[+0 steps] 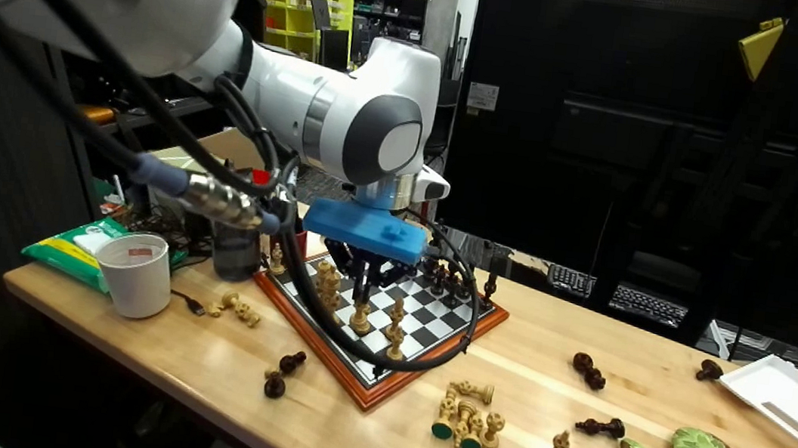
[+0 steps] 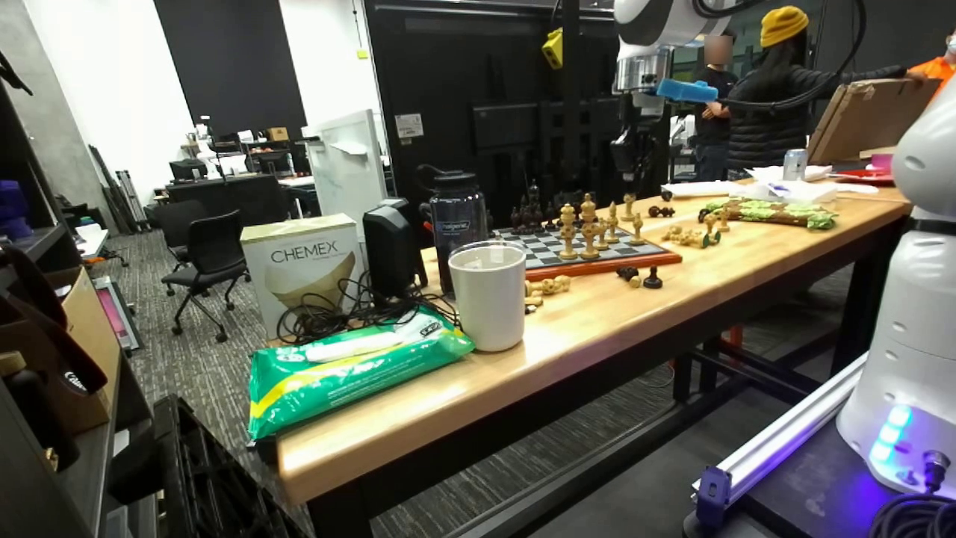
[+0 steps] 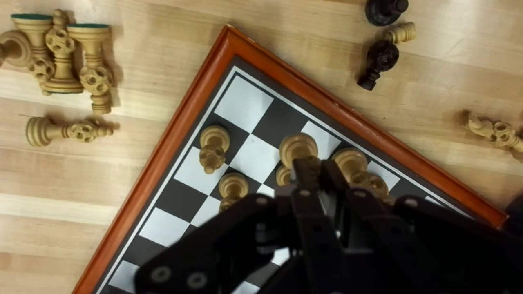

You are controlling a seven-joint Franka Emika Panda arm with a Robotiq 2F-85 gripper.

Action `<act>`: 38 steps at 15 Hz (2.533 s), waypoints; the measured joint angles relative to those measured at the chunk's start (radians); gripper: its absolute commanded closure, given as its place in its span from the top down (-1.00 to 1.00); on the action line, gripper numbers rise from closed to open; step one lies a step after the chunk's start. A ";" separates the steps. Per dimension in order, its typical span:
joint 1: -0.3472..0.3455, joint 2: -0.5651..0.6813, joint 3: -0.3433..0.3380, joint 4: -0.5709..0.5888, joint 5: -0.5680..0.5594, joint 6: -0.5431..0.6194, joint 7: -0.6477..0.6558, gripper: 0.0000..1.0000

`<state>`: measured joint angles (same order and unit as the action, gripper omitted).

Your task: Pick up one chess piece from the table and put it on the chess board

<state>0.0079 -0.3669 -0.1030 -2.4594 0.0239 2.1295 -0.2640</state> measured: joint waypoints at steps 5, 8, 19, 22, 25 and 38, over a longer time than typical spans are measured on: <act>0.000 0.079 0.000 0.007 0.002 0.071 -0.033 -0.94; -0.001 0.120 -0.001 0.019 0.007 0.101 -0.051 -0.94; -0.015 0.213 -0.007 0.066 0.007 0.117 -0.106 -0.94; -0.017 0.221 -0.007 0.067 0.009 0.123 -0.118 -0.19; -0.019 0.222 -0.007 0.068 0.016 0.125 -0.122 0.17; -0.085 0.066 -0.014 0.101 0.001 -0.040 -0.040 1.00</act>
<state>-0.0768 -0.3008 -0.1170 -2.3582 0.0248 2.0898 -0.3036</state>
